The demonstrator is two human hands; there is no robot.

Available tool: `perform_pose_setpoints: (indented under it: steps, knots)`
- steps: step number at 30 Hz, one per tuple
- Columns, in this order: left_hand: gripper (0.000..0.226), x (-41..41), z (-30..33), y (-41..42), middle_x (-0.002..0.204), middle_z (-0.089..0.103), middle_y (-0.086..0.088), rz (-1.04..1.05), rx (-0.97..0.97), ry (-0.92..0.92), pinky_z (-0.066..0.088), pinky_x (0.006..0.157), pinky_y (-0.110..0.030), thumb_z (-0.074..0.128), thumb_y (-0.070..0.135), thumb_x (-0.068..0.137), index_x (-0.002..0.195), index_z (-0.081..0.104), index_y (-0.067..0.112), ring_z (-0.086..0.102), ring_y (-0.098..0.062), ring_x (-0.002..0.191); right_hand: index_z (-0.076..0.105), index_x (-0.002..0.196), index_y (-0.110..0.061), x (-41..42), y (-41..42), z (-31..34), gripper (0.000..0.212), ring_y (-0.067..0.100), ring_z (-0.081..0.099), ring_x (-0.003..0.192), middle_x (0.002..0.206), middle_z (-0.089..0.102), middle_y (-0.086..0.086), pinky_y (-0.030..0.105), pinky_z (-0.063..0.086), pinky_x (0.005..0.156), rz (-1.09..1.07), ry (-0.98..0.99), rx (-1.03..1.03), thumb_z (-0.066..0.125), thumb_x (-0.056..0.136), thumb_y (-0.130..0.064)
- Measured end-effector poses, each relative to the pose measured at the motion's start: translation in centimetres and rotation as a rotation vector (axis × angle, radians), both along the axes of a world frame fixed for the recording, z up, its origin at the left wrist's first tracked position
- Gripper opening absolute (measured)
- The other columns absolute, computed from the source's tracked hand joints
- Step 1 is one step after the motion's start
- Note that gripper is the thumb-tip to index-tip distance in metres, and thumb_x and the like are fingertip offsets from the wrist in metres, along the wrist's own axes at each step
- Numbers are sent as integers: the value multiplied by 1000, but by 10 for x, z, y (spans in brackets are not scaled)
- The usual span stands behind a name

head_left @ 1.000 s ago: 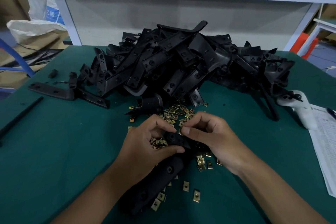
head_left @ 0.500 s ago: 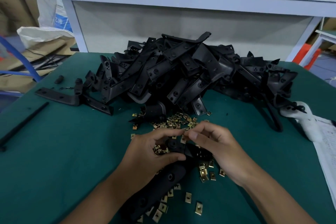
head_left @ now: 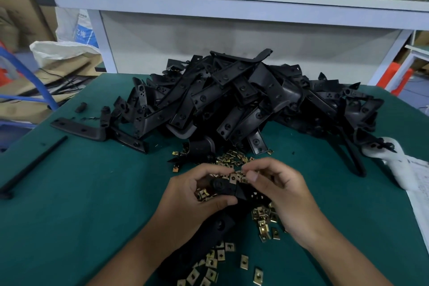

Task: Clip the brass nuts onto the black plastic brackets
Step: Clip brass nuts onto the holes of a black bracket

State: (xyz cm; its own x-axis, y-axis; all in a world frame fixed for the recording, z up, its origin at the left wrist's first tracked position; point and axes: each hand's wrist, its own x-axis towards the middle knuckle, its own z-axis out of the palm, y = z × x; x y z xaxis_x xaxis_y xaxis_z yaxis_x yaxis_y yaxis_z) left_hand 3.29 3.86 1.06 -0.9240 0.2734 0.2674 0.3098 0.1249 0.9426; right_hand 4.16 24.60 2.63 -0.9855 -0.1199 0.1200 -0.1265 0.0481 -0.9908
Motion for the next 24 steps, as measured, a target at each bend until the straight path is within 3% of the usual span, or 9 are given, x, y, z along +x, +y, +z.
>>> perform_pose_setpoints:
  steps: [2, 5, 8, 12, 15, 20, 24]
  knots:
    - [42, 0, 1, -1, 100, 76, 11, 11, 19, -17, 54, 81, -16, 88, 40, 73, 111, 71, 42, 71, -6, 97, 75, 96, -24, -4, 5, 0, 18, 7, 64, 88, 99, 70, -1, 28, 51, 78, 18, -102, -230, 63, 83, -25]
    - [38, -2, 3, -2, 99, 76, 11, 1, 89, -60, 55, 76, -16, 85, 34, 74, 109, 71, 39, 72, -6, 94, 71, 98, -12, -13, 13, -2, 40, 11, 64, 79, 105, 73, 8, 30, 50, 78, -43, -262, -547, 42, 82, 10]
    - [36, -4, 5, -2, 95, 75, 8, -23, 179, -110, 54, 74, -16, 86, 26, 75, 107, 71, 34, 71, -7, 88, 61, 112, -3, -18, 14, -2, 50, 16, 71, 81, 107, 75, 14, 26, 60, 73, -82, -350, -653, 30, 84, 25]
    - [37, -4, 6, -2, 90, 73, 7, -43, 236, -150, 54, 71, -18, 85, 30, 73, 106, 69, 34, 70, -7, 82, 56, 124, -3, -19, 13, -3, 46, 26, 72, 107, 117, 73, 18, 32, 59, 90, -85, -391, -697, 35, 92, 23]
    - [34, -5, 6, -2, 87, 71, 6, -18, 254, -165, 55, 74, -20, 85, 25, 78, 105, 68, 35, 67, -10, 82, 54, 128, -4, -19, 13, -2, 45, 27, 70, 112, 120, 71, 18, 26, 61, 77, -59, -392, -715, 39, 93, 20]
    - [24, -4, 8, -1, 85, 73, 5, -47, 330, -197, 54, 72, -15, 75, 14, 78, 99, 70, 24, 69, -6, 81, 52, 132, -8, -17, 13, 2, 52, 17, 74, 101, 123, 70, 19, 18, 58, 67, -35, -436, -725, 56, 82, 4]
    - [22, -5, 7, 0, 87, 74, 4, -57, 310, -211, 53, 74, -17, 75, 14, 76, 94, 72, 28, 69, -6, 83, 53, 131, -6, -17, 12, 3, 41, 11, 75, 86, 117, 74, 15, 16, 52, 52, -87, -467, -706, 55, 91, -3]
